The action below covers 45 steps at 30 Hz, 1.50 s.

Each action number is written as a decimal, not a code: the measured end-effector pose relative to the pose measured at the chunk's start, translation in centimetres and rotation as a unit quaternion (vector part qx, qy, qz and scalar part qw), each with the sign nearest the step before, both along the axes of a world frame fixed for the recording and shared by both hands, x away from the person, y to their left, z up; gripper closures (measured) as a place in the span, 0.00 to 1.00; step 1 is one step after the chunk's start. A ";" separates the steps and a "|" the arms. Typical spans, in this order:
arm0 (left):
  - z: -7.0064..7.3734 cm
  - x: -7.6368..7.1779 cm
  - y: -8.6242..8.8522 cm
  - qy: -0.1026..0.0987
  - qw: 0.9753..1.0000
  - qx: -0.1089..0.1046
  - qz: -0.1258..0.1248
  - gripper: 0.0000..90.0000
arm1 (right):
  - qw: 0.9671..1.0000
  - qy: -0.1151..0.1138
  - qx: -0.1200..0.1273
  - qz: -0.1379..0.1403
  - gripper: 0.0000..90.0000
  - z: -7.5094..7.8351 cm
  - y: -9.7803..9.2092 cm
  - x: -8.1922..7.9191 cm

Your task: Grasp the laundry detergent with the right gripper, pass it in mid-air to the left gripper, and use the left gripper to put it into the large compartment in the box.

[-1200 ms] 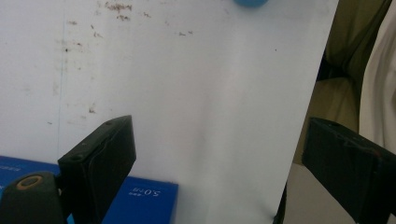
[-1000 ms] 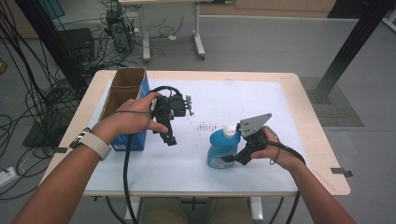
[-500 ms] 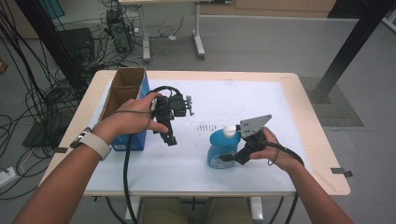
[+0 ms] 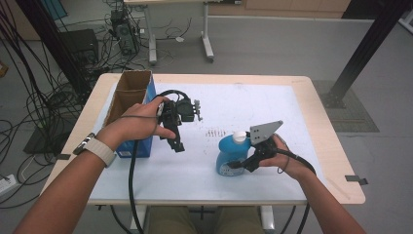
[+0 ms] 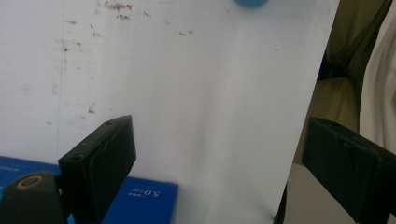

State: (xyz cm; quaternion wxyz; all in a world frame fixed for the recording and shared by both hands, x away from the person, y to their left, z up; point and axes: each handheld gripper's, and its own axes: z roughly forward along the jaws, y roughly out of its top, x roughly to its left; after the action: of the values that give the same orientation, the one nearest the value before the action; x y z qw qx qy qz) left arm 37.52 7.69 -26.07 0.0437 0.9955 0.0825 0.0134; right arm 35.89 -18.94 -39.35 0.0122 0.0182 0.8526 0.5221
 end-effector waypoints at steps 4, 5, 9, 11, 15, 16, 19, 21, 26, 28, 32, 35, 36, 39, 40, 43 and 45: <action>0.0 0.0 0.0 0.000 1.000 -0.001 0.001 0.12 | 1.000 -0.001 0.001 0.003 0.37 -0.1 0.0 0.0; 0.0 0.0 0.0 0.000 1.000 -0.001 0.001 0.12 | 1.000 0.001 0.003 0.003 0.39 -0.1 0.0 -0.1; 0.0 0.0 0.0 0.000 1.000 -0.001 0.001 0.12 | 1.000 -0.002 0.004 0.008 0.44 -0.1 0.0 0.0; -0.1 0.0 0.0 0.000 1.000 -0.001 0.001 0.12 | 1.000 0.000 0.007 0.008 0.46 -0.2 0.0 0.0; -0.2 0.0 0.1 0.003 1.000 -0.003 0.003 0.12 | 1.000 -0.002 0.009 0.007 0.47 -0.3 -0.1 -0.1; -0.3 0.0 0.1 0.004 1.000 0.001 0.003 0.12 | 1.000 -0.003 0.010 0.007 0.47 -0.3 -0.1 0.0; -0.5 0.0 0.2 0.006 1.000 0.000 0.004 0.12 | 1.000 0.000 0.013 0.009 0.47 -0.4 -0.1 0.0; -0.6 0.0 0.3 0.007 1.000 -0.001 0.005 0.12 | 1.000 0.001 0.013 0.009 0.47 -0.4 -0.1 0.0; -0.6 0.0 0.3 0.007 1.000 -0.003 0.005 0.12 | 1.000 -0.001 0.013 0.009 0.48 -0.4 -0.1 0.0; -0.6 0.1 0.3 0.008 1.000 -0.002 0.006 0.12 | 1.000 -0.001 0.014 0.009 0.48 -0.4 -0.1 0.0; -0.6 0.1 0.2 0.008 1.000 -0.002 0.004 0.12 | 1.000 -0.002 0.013 0.008 0.48 -0.4 -0.1 0.0; -0.6 0.0 0.2 0.008 1.000 -0.003 0.005 0.12 | 1.000 -0.001 0.015 0.010 0.48 -0.4 -0.1 0.0; -0.6 0.0 0.2 0.008 1.000 -0.003 0.004 0.12 | 1.000 -0.003 0.015 0.011 0.48 -0.4 -0.1 0.0; -0.6 0.0 0.2 0.008 1.000 -0.002 0.006 0.12 | 1.000 -0.004 0.015 0.012 0.48 -0.4 -0.1 0.0; -0.6 0.0 0.2 0.008 1.000 -0.003 0.006 0.12 | 1.000 -0.004 0.015 0.012 0.48 -0.4 -0.1 0.0; -0.6 0.0 0.2 0.008 1.000 -0.002 0.005 0.12 | 1.000 -0.003 0.017 0.011 0.48 -0.5 -0.2 0.0; -0.6 0.0 0.2 0.008 1.000 -0.001 0.004 0.12 | 1.000 -0.002 0.017 0.010 0.48 -0.5 -0.2 0.0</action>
State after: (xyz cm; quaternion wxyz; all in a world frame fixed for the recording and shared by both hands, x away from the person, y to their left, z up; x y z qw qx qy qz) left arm 37.53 7.86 -26.64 0.0438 0.9952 0.0869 0.0051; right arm 35.92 -19.09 -39.84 0.0079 0.0088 0.8435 0.5369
